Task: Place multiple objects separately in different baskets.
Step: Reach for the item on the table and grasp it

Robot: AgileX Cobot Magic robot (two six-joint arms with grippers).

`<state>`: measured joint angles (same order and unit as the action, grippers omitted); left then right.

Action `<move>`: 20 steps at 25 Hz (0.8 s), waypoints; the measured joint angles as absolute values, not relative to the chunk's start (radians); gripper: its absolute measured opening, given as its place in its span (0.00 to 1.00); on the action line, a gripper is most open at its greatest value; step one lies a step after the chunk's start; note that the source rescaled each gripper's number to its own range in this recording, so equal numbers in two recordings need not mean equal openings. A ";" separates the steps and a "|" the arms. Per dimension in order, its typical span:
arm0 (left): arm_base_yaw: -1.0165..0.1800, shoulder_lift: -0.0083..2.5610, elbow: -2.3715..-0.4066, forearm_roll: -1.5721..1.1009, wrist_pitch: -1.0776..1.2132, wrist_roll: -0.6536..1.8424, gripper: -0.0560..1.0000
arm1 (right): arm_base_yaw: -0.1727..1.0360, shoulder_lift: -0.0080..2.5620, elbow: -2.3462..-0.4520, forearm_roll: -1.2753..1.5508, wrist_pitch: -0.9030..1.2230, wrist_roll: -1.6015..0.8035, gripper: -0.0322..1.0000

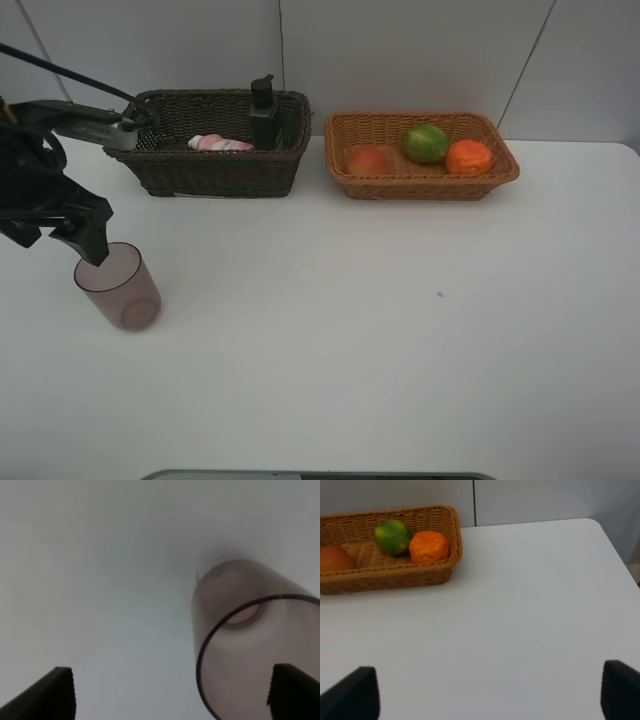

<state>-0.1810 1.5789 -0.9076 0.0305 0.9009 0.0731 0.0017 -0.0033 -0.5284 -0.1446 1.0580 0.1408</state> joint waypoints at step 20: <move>-0.193 1.790 -0.896 0.010 0.743 0.136 1.00 | 0.002 -0.003 -0.528 -0.145 1.058 0.141 0.89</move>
<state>-0.1933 1.7895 -0.8956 0.0099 0.7429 0.1357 0.0017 -0.0033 -0.5284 -0.1446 1.0580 0.1408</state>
